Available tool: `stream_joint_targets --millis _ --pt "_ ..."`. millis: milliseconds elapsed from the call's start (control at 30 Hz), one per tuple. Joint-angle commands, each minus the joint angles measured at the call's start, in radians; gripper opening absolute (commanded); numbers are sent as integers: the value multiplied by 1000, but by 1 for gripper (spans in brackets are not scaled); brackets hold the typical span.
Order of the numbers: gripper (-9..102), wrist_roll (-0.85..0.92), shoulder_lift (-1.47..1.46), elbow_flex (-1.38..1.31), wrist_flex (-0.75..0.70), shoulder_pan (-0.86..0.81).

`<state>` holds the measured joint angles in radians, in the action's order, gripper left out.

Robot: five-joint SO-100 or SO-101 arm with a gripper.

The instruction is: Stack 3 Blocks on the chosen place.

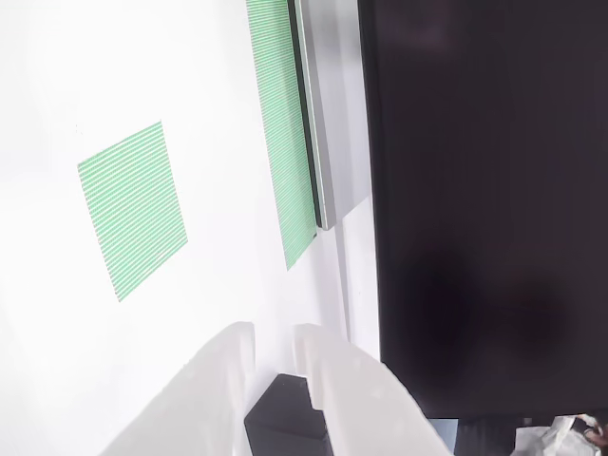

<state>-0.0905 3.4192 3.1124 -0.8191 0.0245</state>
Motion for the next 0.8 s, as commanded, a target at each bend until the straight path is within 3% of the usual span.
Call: stream_joint_targets --millis 0,467,767 --pt "1 6 18 35 5 -6" --pt "1 8 17 35 5 -2" --pt "1 239 -176 -34 71 11"
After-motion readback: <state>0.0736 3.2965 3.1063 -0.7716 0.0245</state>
